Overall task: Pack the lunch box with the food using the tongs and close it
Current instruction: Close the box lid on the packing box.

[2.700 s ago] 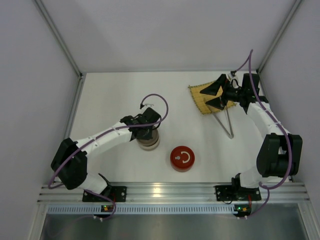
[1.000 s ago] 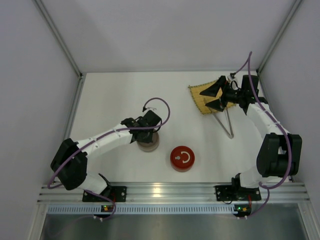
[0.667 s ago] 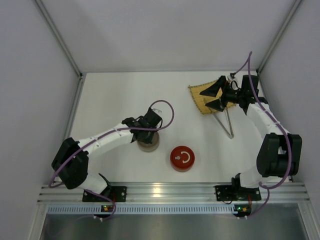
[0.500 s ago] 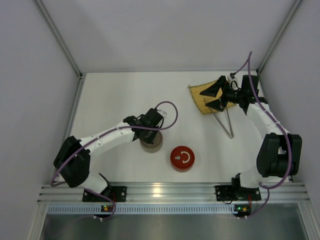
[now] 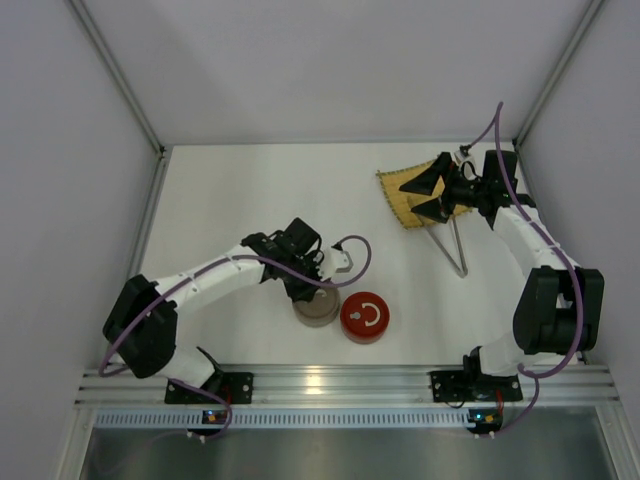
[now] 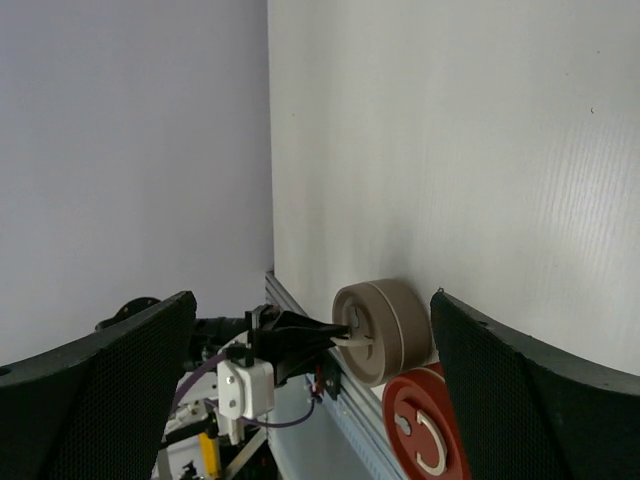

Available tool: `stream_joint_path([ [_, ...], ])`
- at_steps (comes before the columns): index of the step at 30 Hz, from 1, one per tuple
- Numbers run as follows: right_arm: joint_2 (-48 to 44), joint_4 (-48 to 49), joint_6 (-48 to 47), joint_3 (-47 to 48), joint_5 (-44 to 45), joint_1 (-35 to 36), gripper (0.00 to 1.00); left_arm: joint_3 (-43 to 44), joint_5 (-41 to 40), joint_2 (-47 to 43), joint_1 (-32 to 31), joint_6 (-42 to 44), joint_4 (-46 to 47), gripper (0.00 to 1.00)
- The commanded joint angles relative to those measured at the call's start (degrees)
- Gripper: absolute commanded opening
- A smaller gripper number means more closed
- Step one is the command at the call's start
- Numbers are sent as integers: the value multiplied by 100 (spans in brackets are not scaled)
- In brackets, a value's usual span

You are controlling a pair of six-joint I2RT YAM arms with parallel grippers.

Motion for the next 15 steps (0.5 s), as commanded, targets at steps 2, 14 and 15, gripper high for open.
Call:
stream_joint_path([
  [2,-15,-103,-269,303,-21,-55,99,-551,640,-72,-2,1498,-622,0],
  [14,3,-155,-313,330,6,-55,99,-913,869,534,6,3001,-894,0],
  [15,-6,-164,-313,330,15,-55,99,-886,860,578,6,3064,-1017,0],
])
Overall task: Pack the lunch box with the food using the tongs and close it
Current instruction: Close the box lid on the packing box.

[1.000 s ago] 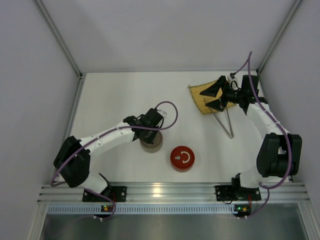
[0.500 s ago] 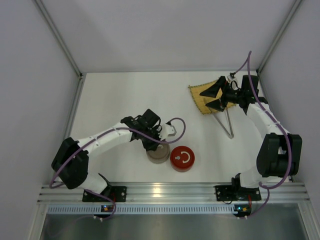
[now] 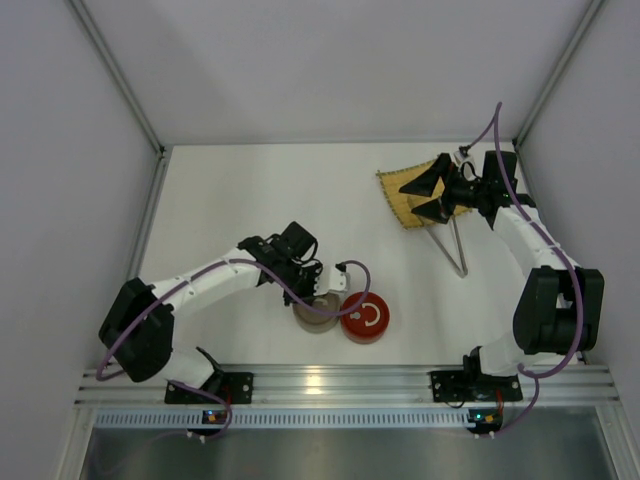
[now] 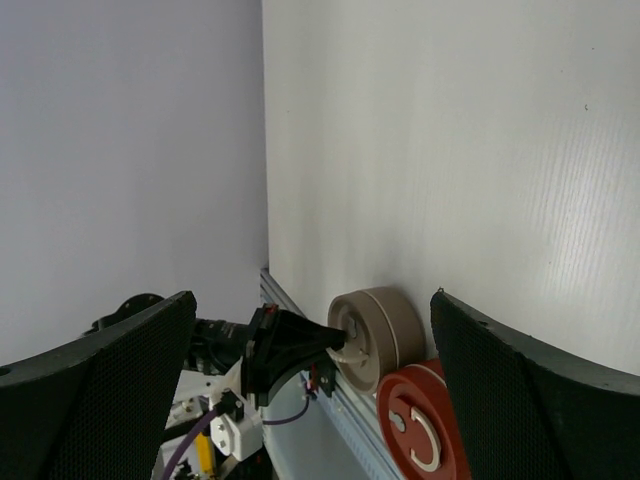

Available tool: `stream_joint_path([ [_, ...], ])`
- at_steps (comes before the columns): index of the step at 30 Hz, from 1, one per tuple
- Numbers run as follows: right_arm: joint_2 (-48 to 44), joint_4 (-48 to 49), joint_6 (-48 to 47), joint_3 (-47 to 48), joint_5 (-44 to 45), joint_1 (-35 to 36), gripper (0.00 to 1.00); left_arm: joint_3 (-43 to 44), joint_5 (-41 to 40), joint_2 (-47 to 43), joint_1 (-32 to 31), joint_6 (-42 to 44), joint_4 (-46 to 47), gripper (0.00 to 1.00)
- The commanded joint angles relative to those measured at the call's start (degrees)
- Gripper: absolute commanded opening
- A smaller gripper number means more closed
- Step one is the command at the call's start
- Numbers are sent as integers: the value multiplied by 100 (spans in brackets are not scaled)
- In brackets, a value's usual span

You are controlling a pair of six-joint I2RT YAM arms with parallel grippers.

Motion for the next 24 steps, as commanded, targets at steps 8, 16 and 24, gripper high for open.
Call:
stream_joint_path([
  [8,-120,-99,-178,314,13,-55,99,-175,-43,839,-26,746,-1247,9],
  [16,-252,-72,-125,279,-5,-55,99,204,-210,347,-26,614,-1536,37],
  [24,-252,68,-11,182,-23,-46,99,459,-254,171,-26,394,-1598,50],
])
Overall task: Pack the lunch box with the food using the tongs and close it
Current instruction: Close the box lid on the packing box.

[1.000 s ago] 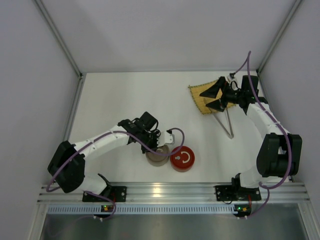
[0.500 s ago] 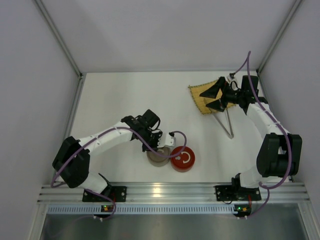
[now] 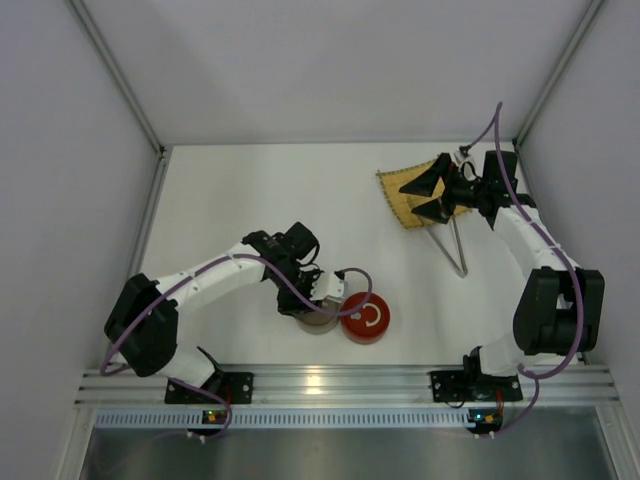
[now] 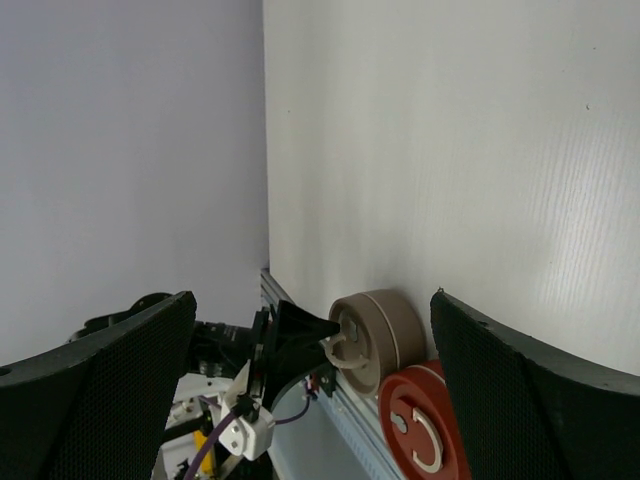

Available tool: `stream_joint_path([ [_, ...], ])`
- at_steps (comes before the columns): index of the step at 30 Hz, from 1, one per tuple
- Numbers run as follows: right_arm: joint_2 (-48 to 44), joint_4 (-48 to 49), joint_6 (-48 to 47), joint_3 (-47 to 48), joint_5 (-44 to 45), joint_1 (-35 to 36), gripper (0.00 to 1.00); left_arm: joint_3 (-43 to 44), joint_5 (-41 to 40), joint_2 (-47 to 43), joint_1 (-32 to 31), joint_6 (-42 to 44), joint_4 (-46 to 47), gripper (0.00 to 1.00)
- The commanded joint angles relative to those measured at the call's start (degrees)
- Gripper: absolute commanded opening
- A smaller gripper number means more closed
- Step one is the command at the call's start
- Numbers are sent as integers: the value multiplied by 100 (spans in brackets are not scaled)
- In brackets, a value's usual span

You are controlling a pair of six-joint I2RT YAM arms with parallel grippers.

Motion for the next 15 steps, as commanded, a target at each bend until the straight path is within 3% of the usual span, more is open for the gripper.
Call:
stream_joint_path([
  [1,-234,83,-15,189,-23,-46,99,67,-171,3,15,-73,-547,50],
  [11,-226,101,-7,189,-23,-46,99,490,277,-279,15,-39,-916,45],
  [14,-234,92,-15,198,-23,-46,100,577,427,-419,15,-91,-925,38],
  [15,-226,92,-15,198,-31,-46,99,613,462,-489,15,-135,-890,31],
])
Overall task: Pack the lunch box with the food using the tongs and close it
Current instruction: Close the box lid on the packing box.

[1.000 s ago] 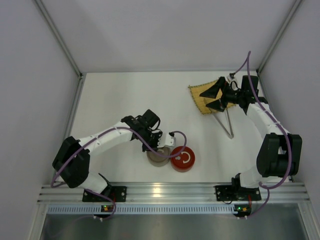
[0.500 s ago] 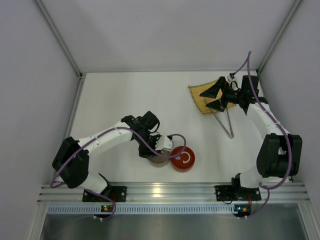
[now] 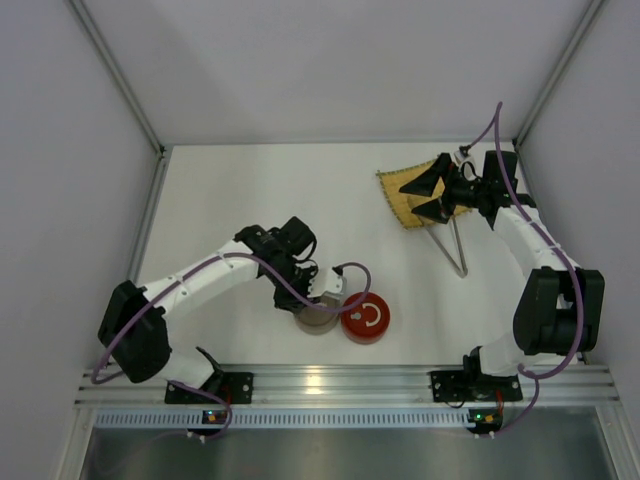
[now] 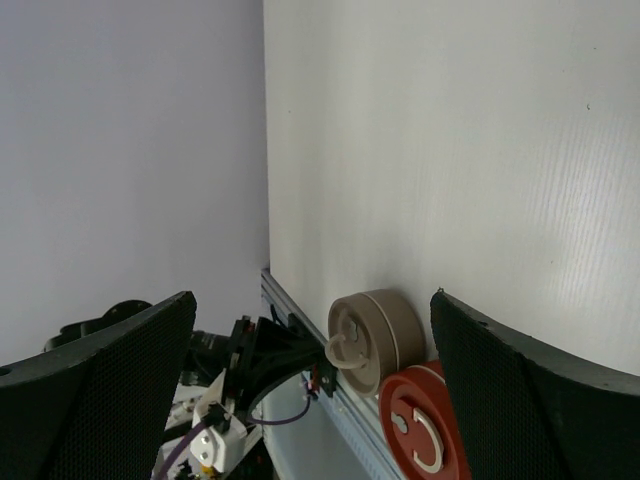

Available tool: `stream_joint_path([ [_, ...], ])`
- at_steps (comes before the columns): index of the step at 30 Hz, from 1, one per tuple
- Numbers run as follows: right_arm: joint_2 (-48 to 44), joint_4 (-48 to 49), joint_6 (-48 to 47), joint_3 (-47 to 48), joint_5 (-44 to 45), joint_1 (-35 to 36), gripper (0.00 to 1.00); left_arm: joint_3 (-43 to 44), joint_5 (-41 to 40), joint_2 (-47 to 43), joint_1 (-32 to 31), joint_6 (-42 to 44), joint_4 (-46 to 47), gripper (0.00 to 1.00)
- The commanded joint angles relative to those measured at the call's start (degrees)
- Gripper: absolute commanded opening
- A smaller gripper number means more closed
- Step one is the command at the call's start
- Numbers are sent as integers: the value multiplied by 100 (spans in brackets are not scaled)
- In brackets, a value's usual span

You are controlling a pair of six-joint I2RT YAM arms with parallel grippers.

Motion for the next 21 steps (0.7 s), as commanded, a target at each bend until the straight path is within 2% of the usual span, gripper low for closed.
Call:
stream_joint_path([
  [1,-226,101,-29,189,-31,-46,99,276,381,-378,9,-219,-116,27],
  [2,-234,101,-29,189,-31,-46,100,285,364,-413,9,-334,-29,23],
  [3,-226,118,-29,189,-31,-46,99,285,320,-449,9,-457,242,14],
  [7,-208,127,-11,189,-40,-46,99,320,48,-467,0,-1063,736,5],
  [14,-208,136,-11,180,-49,-37,99,197,-541,-221,0,-1478,1369,0],
  [21,-173,136,-29,189,-49,-37,99,145,-155,-36,-88,-1338,1159,0],
])
